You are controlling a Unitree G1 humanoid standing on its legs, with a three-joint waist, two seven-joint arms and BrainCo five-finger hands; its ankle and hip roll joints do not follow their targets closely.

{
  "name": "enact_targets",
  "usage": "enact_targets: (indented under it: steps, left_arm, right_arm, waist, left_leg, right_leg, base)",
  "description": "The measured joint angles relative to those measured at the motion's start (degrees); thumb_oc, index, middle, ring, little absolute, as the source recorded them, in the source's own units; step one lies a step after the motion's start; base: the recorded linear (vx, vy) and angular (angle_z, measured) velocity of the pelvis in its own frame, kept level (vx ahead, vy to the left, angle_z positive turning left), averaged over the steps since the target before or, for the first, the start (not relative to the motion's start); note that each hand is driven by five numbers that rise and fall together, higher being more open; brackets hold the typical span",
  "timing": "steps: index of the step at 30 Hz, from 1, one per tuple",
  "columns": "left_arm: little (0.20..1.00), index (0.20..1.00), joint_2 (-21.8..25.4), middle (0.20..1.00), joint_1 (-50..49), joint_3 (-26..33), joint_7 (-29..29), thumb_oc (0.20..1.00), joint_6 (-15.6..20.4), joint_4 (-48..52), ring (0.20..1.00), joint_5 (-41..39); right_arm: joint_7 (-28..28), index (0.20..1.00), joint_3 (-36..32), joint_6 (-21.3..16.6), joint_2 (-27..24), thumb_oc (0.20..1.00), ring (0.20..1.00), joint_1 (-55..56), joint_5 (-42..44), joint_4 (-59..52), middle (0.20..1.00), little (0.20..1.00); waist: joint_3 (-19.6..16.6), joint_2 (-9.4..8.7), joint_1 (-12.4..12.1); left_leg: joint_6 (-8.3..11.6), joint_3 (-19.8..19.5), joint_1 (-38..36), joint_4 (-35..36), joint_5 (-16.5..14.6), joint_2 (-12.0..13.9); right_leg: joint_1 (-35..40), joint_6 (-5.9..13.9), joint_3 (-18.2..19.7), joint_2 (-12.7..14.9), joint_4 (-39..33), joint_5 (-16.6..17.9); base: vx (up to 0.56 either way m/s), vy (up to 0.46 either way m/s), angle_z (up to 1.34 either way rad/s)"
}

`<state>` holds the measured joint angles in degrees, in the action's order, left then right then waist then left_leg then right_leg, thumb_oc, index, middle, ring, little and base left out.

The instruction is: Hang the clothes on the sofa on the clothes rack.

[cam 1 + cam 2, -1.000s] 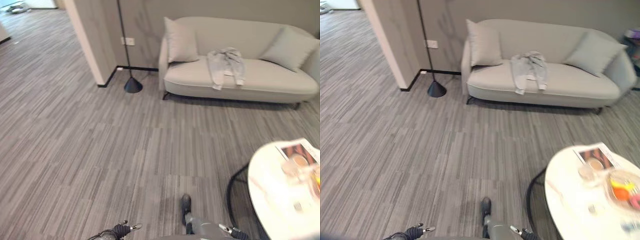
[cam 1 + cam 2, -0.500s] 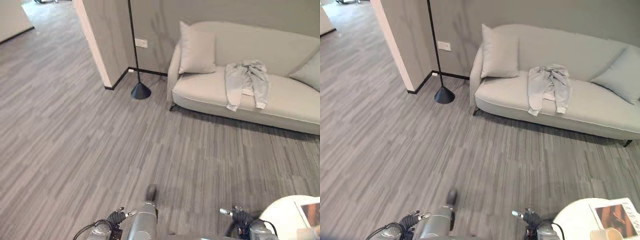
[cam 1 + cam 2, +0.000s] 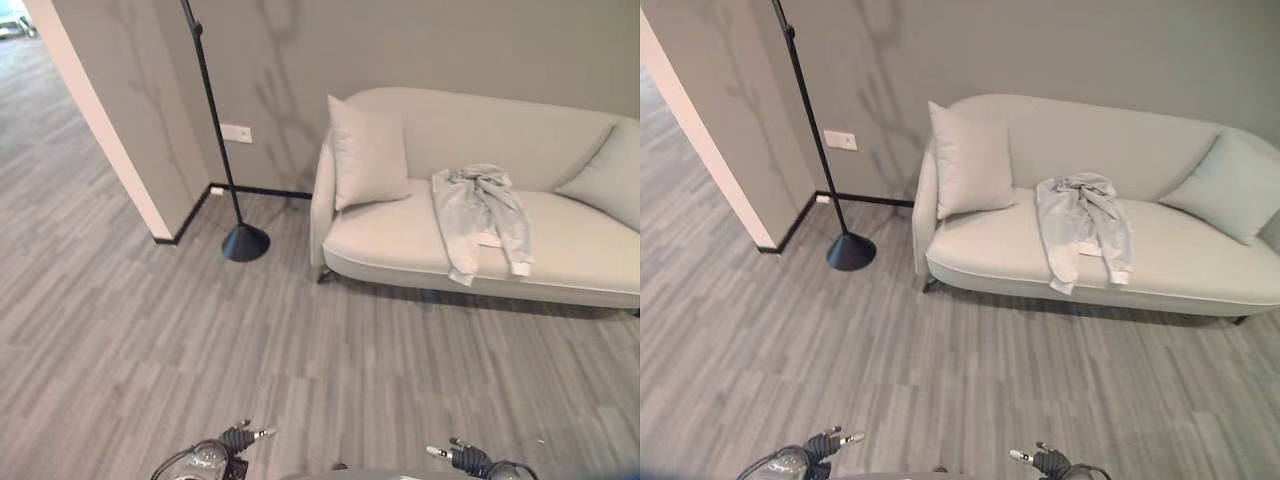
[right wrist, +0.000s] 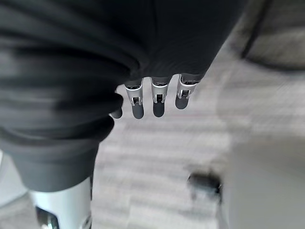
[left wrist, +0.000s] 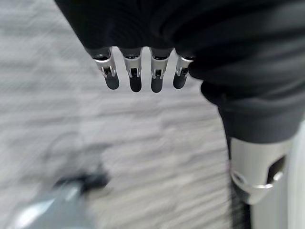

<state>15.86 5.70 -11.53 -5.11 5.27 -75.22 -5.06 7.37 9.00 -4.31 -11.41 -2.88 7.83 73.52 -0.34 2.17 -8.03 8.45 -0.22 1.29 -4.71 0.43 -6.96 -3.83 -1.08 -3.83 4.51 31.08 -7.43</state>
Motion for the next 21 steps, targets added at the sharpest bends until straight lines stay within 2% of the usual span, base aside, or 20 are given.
enact_targets:
  steps: [1, 2, 3, 4, 6, 8, 9, 11, 12, 13, 14, 15, 16, 17, 18, 19, 20, 21]
  left_arm:
    - [1.000, 1.000, 2.1, 1.000, 0.8, -0.4, -0.1, 1.000, 0.1, 1.1, 1.000, 0.0]
    - [1.000, 1.000, 3.5, 1.000, -0.7, -0.1, 0.0, 1.000, -0.1, 2.1, 1.000, 0.0]
    - [1.000, 1.000, 4.1, 1.000, -1.7, 0.7, 0.6, 1.000, -0.6, 2.0, 1.000, -0.1]
    - [1.000, 1.000, 4.6, 1.000, -4.0, 1.5, 0.6, 1.000, -0.8, 2.0, 1.000, -0.1]
    - [1.000, 1.000, 4.7, 1.000, -5.3, 2.5, 0.6, 1.000, -1.4, 1.1, 1.000, -0.1]
    - [1.000, 1.000, 3.4, 1.000, -4.9, 2.4, 0.6, 1.000, -1.4, 0.8, 1.000, -0.1]
    - [1.000, 1.000, 2.1, 1.000, -4.4, 2.4, 0.5, 1.000, -1.2, 0.5, 1.000, -0.1]
    - [1.000, 1.000, 1.1, 1.000, -4.3, 2.4, 0.5, 1.000, -1.2, 0.5, 1.000, -0.6]
    - [1.000, 1.000, 0.6, 1.000, -4.0, 2.3, 0.5, 1.000, -1.0, 0.8, 1.000, -0.6]
    - [1.000, 1.000, 0.0, 1.000, -3.6, 2.1, 0.6, 1.000, -0.8, 1.1, 1.000, -0.6]
    - [1.000, 1.000, -0.6, 1.000, -3.1, 1.2, 0.6, 1.000, -0.6, 1.2, 1.000, -0.6]
    - [1.000, 1.000, -1.3, 1.000, -2.7, 0.2, 0.5, 1.000, -0.4, 1.2, 1.000, -0.6]
    - [1.000, 1.000, -1.7, 1.000, -3.2, 0.5, 0.5, 1.000, -0.4, 1.1, 1.000, -0.6]
    - [1.000, 1.000, -2.0, 1.000, -4.3, 0.9, 0.5, 1.000, -0.4, 1.0, 1.000, -0.6]
    - [1.000, 1.000, -1.8, 1.000, -5.2, 0.8, 0.4, 1.000, -0.5, 1.1, 1.000, -0.6]
    - [1.000, 1.000, -2.4, 1.000, -5.9, 1.0, 0.7, 1.000, -0.5, 1.1, 1.000, -0.6]
    - [1.000, 1.000, -2.4, 1.000, -7.1, 0.9, 0.5, 1.000, -0.5, 1.6, 1.000, -0.6]
    - [1.000, 1.000, -2.3, 1.000, -7.6, 0.9, 0.4, 1.000, -0.5, 1.8, 1.000, -0.6]
  right_arm:
    - [0.5, 1.000, -0.6, 0.0, 1.7, 1.000, 1.000, -1.0, -0.1, 0.8, 1.000, 1.000]
    - [0.7, 1.000, -1.1, -0.1, 2.0, 1.000, 1.000, -1.3, -0.1, 1.3, 1.000, 1.000]
    - [0.3, 1.000, -0.9, -0.2, 2.4, 1.000, 1.000, -1.4, 0.0, 0.7, 1.000, 1.000]
    - [0.8, 1.000, -0.7, 0.0, 2.5, 1.000, 1.000, -0.6, 0.0, 0.1, 1.000, 1.000]
    - [0.6, 1.000, -1.0, -0.2, 2.2, 1.000, 1.000, -0.3, 0.0, -0.2, 1.000, 1.000]
    - [0.3, 1.000, -1.0, 0.0, 1.1, 1.000, 1.000, 0.2, 0.0, -0.8, 1.000, 1.000]
    - [0.4, 1.000, -1.0, 0.3, 0.0, 1.000, 1.000, 0.9, 0.1, -0.8, 1.000, 1.000]
    - [0.4, 1.000, -0.5, 0.2, -1.1, 1.000, 1.000, 1.2, -0.1, -0.9, 1.000, 1.000]
    - [0.4, 1.000, -0.5, 0.3, -1.4, 1.000, 1.000, 1.7, -0.5, -0.6, 1.000, 1.000]
    - [0.4, 1.000, -0.6, 0.1, -1.5, 1.000, 1.000, 2.1, -0.4, -0.9, 1.000, 1.000]
    - [0.5, 1.000, -0.6, 0.0, -1.8, 1.000, 1.000, 2.0, -0.5, -1.0, 1.000, 1.000]
    - [0.5, 1.000, -0.5, 0.0, -1.8, 1.000, 1.000, 2.0, -0.8, -0.8, 1.000, 1.000]
    - [0.5, 1.000, -0.7, -0.2, -1.9, 1.000, 1.000, 2.0, -1.1, 0.1, 1.000, 1.000]
    - [0.5, 1.000, -0.6, -0.2, -2.0, 1.000, 1.000, 2.6, -1.1, 0.2, 1.000, 1.000]
    - [0.5, 1.000, -0.7, -0.2, -2.1, 1.000, 1.000, 3.7, -1.1, 0.0, 1.000, 1.000]
    - [0.4, 1.000, -0.7, -0.2, -2.7, 1.000, 1.000, 4.0, -1.1, 0.0, 1.000, 1.000]
    - [0.3, 1.000, -0.7, -0.2, -2.9, 1.000, 1.000, 3.5, -1.1, -0.1, 1.000, 1.000]
    - [0.4, 1.000, -0.6, -0.5, -2.9, 1.000, 1.000, 3.5, -1.1, -1.1, 1.000, 1.000]
  waist:
    - [1.4, -5.65, 0.0]
    - [0.6, -4.17, -0.1]
    - [1.2, -5.19, -0.5]
    - [0.8, -4.98, -0.7]
    - [1.0, -5.18, 0.1]
    - [1.3, -4.55, 2.9]
    - [1.9, -3.70, 4.1]
    - [2.2, -3.16, 5.3]
    - [2.1, -2.92, 5.5]
    - [2.1, -2.64, 5.7]
    - [1.9, -2.21, 6.1]
    - [1.5, -2.06, 6.3]
    - [1.1, -2.29, 6.3]
    - [-0.1, -2.72, 6.2]
    - [-0.7, -4.15, 6.3]
    - [-1.3, -4.10, 5.4]
    - [-1.1, -3.97, 4.8]
    - [-1.2, -3.96, 4.9]
  left_leg:
    - [-5.21, -1.3, 5.5, -10.1, -1.5, -4.2]
    - [-13.64, -2.4, 7.6, -8.4, -5.0, 1.6]
    - [-14.62, -0.6, 5.9, -7.0, -4.4, 2.2]
    - [-14.23, 0.1, 2.7, -3.7, -5.3, 3.5]
    - [-14.45, -0.3, -0.8, 0.5, -5.5, 3.9]
    - [-15.58, -1.9, -1.8, 0.6, -6.3, 3.6]
    - [-16.03, -2.1, -4.0, 1.5, -6.7, 3.5]
    - [-14.75, -2.5, -7.8, 3.3, -7.5, 3.4]
    - [-14.67, -2.2, -9.8, 4.4, -7.5, 3.5]
    - [-13.76, -2.6, -11.2, 5.2, -8.1, 3.7]
    - [-12.61, -3.1, -12.6, 5.9, -8.8, 4.2]
    - [-12.37, -4.0, -14.3, 6.4, -8.9, 4.5]
    - [-12.35, -4.1, -15.2, 6.3, -8.9, 4.4]
    - [-11.71, -4.2, -16.1, 6.2, -9.3, 4.3]
    - [-11.12, -3.9, -16.9, 5.2, -9.7, 2.7]
    - [-9.88, -3.1, -16.8, 3.0, -11.0, 2.7]
    - [-8.95, -2.2, -15.6, -0.4, -13.1, 3.6]
    - [-9.01, -2.1, -14.4, -1.6, -13.7, 5.5]
  right_leg:
    - [-1.2, 1.07, 1.2, 7.3, -6.6, 3.6]
    - [-2.8, 5.10, 2.4, 8.3, -12.5, 4.5]
    - [-4.5, 7.02, 4.4, 9.8, -14.7, 5.8]
    - [-5.4, 6.15, 3.8, 7.9, -20.6, 6.4]
    - [-6.1, 6.60, 2.9, 4.6, -36.0, 8.9]
    - [-10.5, 6.23, 1.2, 2.3, -36.9, 11.3]
    - [-14.4, 5.62, -1.7, 0.8, -36.8, 13.9]
    - [-15.9, 4.38, -2.7, -0.7, -36.5, 14.5]
    - [-16.2, 3.47, -3.3, -1.4, -35.3, 14.2]
    - [-16.7, 2.57, -3.4, -2.3, -32.5, 14.3]
    - [-16.5, 1.76, -3.4, -3.4, -29.8, 14.4]
    - [-14.6, -0.37, -3.8, -5.8, -29.6, 15.5]
    - [-12.4, -2.23, -5.0, -6.8, -31.3, 16.4]
    - [-9.8, -3.86, -5.0, -8.0, -33.5, 17.4]
    - [-7.3, -7.15, -4.4, -7.9, -34.4, 20.8]
    - [-5.6, -5.33, -4.1, -8.3, -35.9, 20.3]
    - [-4.8, -6.63, -2.8, -8.7, -36.1, 19.4]
    - [-4.3, -7.01, -2.4, -9.2, -36.1, 18.9]
  base:
    - [0.28, -0.017, 0.26]
    - [0.21, -0.019, 0.04]
    - [0.30, -0.033, -0.20]
    - [0.28, -0.031, -0.37]
    - [0.24, -0.032, -0.25]
    - [0.29, -0.087, 0.35]
    - [0.26, -0.108, 0.38]
    - [0.25, -0.162, 0.24]
    - [0.32, -0.251, 0.44]
    - [0.21, -0.176, 0.61]
    - [0.39, -0.339, 0.86]
    - [0.38, -0.328, 0.82]
    - [0.38, -0.328, 0.71]
    - [0.19, -0.165, 0.51]
    - [0.18, -0.170, 0.26]
    - [0.18, -0.170, -0.08]
    - [0.15, -0.141, -0.19]
    - [0.33, -0.317, -0.05]
